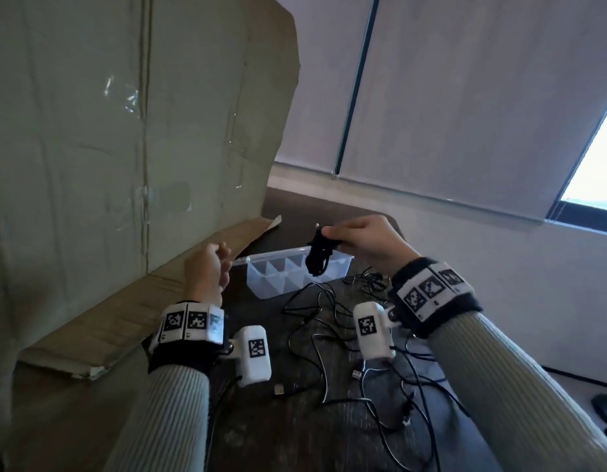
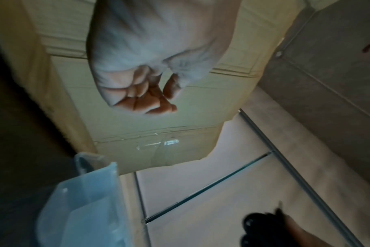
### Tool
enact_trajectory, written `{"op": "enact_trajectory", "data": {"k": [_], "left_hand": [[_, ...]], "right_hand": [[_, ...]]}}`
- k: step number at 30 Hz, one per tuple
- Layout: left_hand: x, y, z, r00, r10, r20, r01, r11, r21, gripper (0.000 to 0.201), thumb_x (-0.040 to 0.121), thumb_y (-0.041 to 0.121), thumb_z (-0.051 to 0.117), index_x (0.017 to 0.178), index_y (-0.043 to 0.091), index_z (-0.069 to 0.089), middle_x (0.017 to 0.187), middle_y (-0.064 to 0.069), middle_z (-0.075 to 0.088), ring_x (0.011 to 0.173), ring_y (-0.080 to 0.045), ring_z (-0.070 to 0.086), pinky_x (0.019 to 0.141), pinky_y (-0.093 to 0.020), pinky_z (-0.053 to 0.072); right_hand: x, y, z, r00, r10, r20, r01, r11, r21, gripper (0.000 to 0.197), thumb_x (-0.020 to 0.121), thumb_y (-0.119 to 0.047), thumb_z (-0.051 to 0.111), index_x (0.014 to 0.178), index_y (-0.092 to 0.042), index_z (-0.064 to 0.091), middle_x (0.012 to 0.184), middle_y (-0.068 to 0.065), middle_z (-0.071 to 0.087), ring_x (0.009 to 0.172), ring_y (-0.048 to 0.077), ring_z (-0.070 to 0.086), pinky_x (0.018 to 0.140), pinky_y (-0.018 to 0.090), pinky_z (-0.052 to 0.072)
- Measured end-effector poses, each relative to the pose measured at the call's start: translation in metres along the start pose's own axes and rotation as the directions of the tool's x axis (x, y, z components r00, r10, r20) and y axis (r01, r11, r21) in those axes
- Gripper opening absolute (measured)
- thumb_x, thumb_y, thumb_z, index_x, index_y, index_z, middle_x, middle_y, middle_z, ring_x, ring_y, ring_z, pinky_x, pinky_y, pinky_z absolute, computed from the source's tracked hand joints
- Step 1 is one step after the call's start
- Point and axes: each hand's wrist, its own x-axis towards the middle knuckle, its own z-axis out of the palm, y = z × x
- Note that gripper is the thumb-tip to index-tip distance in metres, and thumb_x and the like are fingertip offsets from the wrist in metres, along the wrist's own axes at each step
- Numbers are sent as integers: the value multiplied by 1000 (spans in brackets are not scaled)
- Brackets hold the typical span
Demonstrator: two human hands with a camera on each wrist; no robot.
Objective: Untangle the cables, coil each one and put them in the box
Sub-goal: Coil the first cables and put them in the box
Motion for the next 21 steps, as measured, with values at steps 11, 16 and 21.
{"op": "enact_trajectory", "data": {"k": [11, 16, 21], "left_hand": [[17, -28, -5, 983, -176, 50, 167, 975, 148, 25, 94, 19, 40, 75, 23, 55, 68, 11, 55, 54, -4, 45, 38, -14, 27], [25, -31, -7, 987, -157, 34, 152, 980, 126, 27, 95, 20, 39, 73, 23, 54, 68, 10, 55, 53, -4, 43, 41, -16, 28], [25, -31, -5, 985, -166, 45, 158, 976, 149, 29, 96, 18, 38, 71, 21, 53, 54, 11, 55, 41, -1, 45, 37, -13, 30]], "right_hand": [[99, 30, 113, 992, -114, -49, 81, 892, -444, 29, 68, -24, 87, 92, -9, 78, 86, 4, 74, 82, 14, 69, 75, 23, 56], [111, 46, 130, 994, -88, 69, 112, 782, -613, 42, 62, -24, 89, 97, -8, 76, 91, 7, 74, 84, 16, 69, 76, 26, 59], [110, 57, 145, 994, -17, 109, 92, 672, -734, 83, 60, -29, 91, 126, 6, 54, 109, 17, 68, 99, 29, 66, 82, 33, 56]]}}
